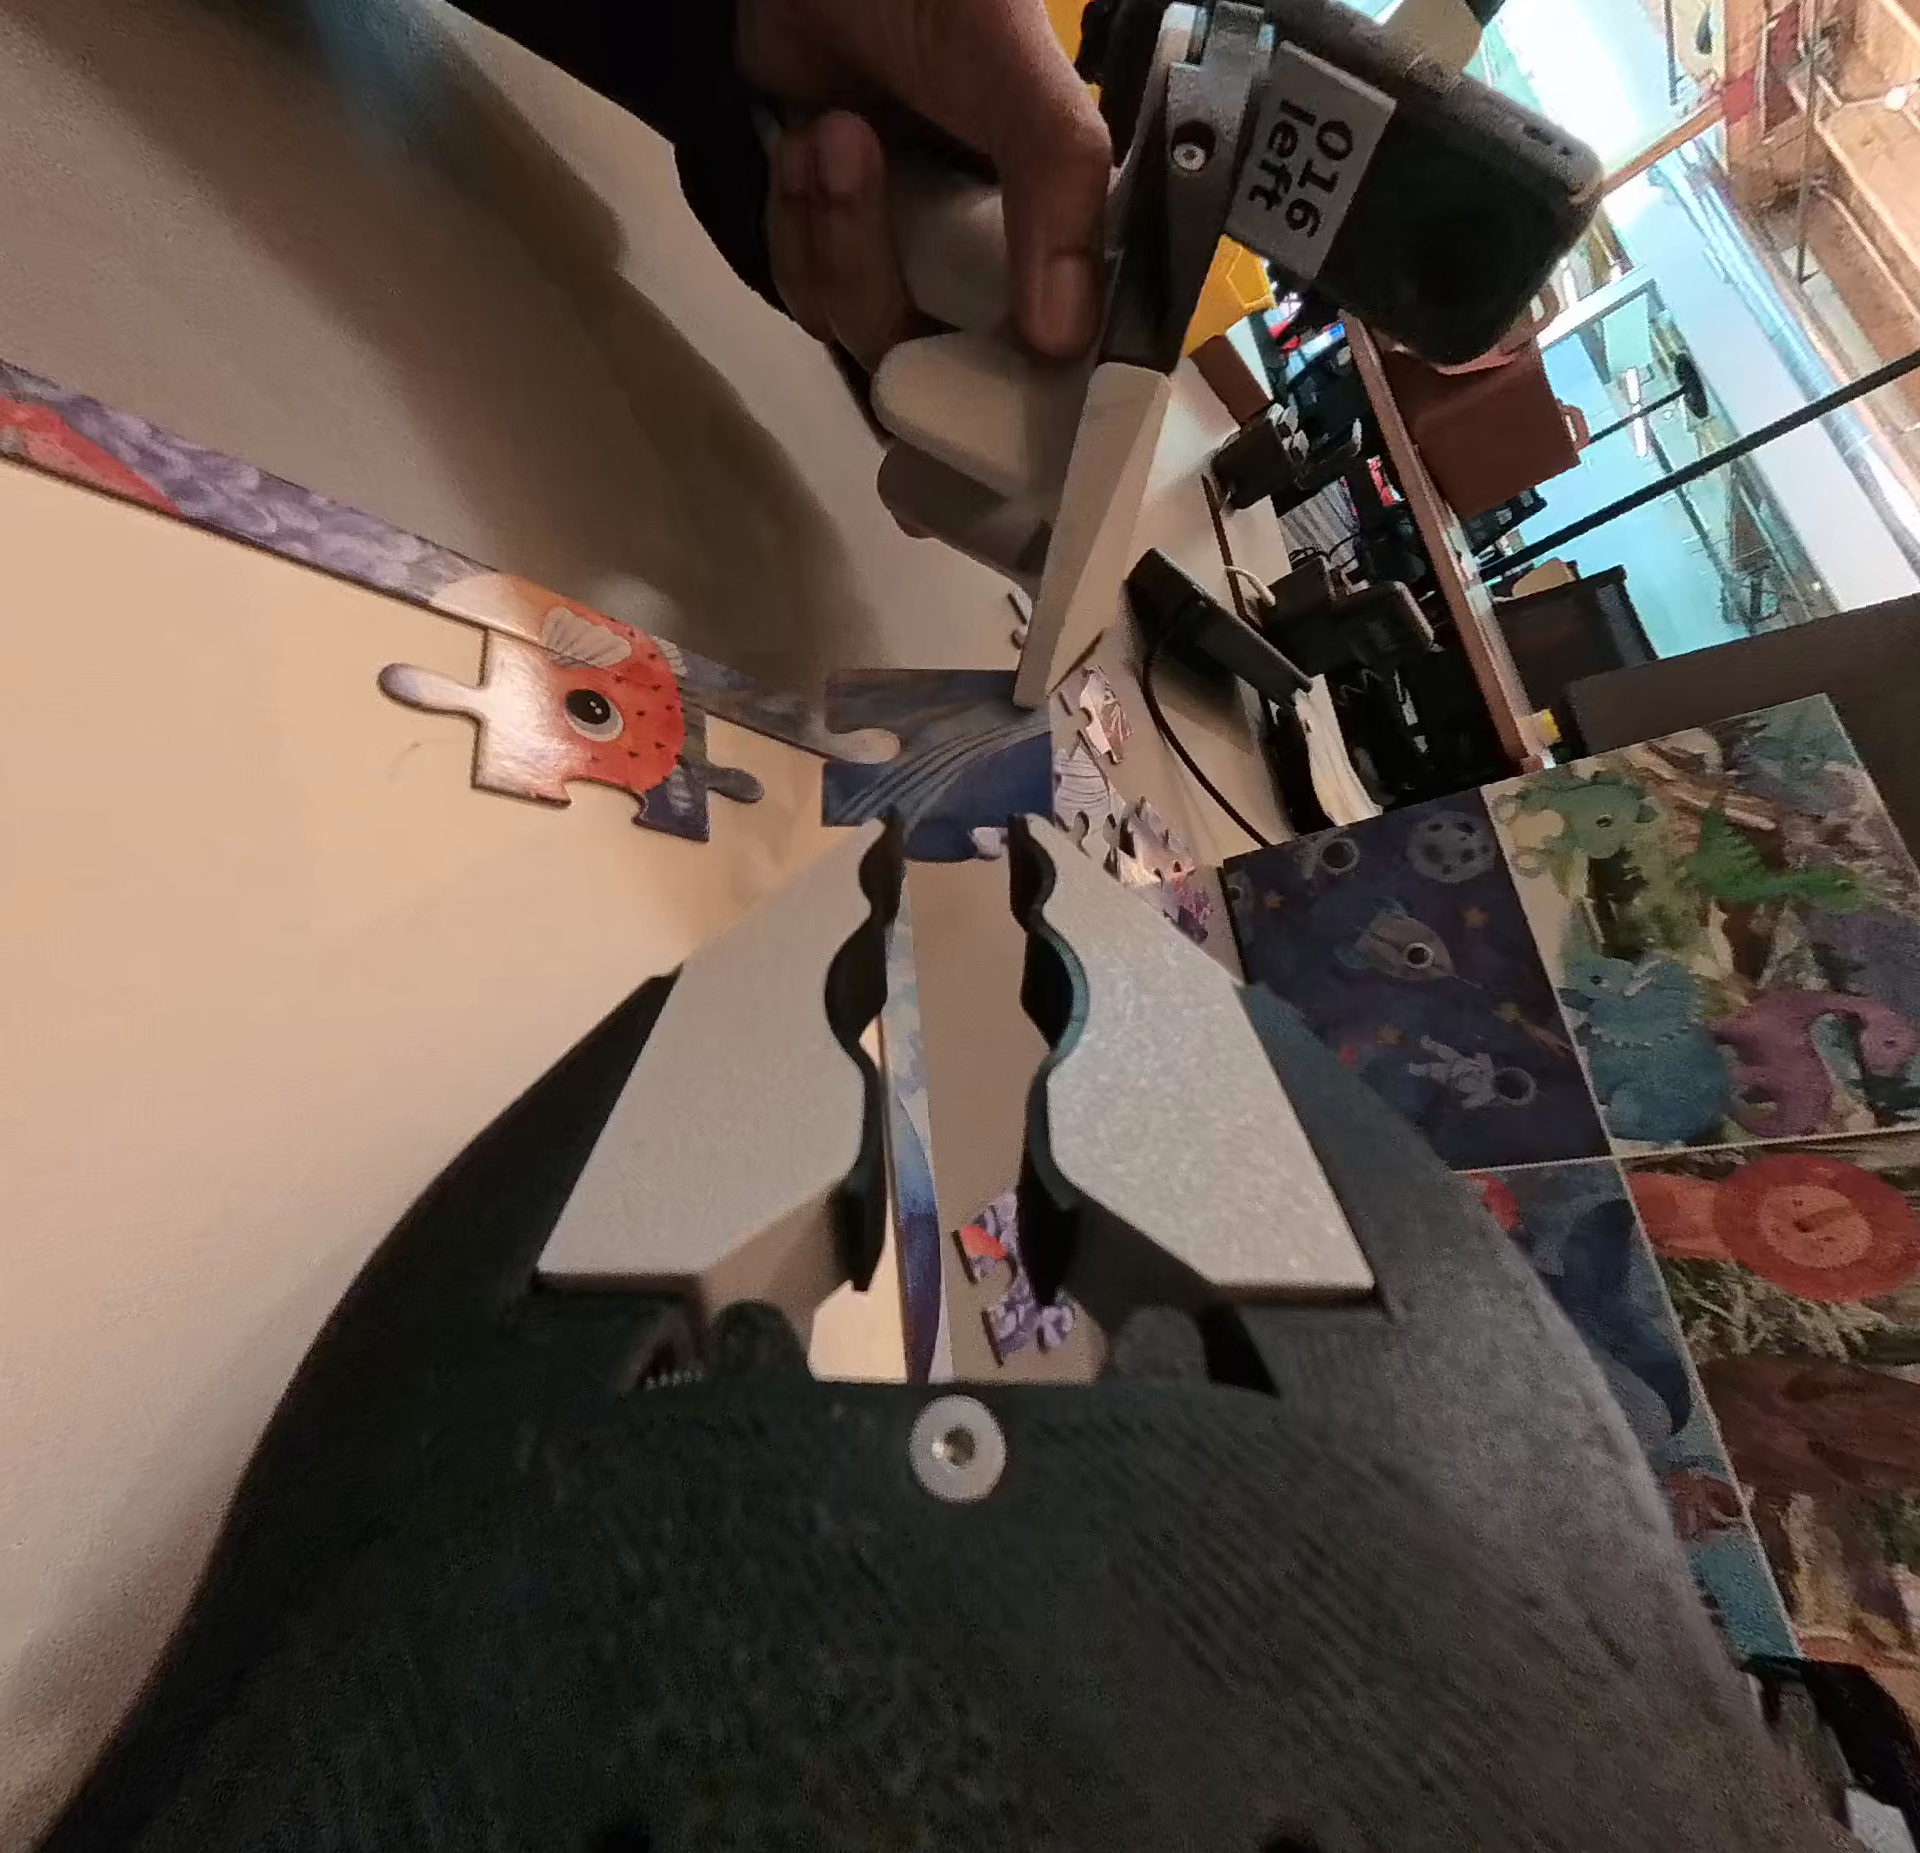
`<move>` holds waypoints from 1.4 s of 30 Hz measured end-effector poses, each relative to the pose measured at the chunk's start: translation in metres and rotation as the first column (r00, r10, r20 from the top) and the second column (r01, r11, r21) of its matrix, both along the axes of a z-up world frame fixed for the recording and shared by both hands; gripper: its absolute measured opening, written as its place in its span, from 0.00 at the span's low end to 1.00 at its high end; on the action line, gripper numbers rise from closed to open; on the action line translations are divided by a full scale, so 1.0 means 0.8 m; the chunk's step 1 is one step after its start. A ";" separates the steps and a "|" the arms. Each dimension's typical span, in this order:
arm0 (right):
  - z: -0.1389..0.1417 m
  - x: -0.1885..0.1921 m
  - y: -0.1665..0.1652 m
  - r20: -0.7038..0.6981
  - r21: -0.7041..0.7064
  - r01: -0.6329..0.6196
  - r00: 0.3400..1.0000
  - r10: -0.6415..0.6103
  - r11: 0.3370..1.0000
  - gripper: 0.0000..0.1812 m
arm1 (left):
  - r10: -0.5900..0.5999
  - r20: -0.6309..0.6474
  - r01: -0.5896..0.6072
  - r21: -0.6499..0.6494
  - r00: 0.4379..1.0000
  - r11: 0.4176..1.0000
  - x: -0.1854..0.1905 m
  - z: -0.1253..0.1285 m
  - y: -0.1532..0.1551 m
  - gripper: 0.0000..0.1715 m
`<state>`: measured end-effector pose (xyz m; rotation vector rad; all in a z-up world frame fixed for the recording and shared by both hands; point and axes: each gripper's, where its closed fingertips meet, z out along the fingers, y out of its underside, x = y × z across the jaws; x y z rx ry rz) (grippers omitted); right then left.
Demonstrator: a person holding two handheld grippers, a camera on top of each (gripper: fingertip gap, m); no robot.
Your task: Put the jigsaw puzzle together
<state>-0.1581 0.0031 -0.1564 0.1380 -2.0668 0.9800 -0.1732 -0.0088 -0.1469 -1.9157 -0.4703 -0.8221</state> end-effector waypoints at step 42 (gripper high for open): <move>-0.051 0.005 -0.009 0.509 0.011 -0.076 0.858 0.060 0.997 0.08 | 0.026 -0.287 -0.084 -0.191 0.957 0.978 -0.023 -0.040 -0.007 0.15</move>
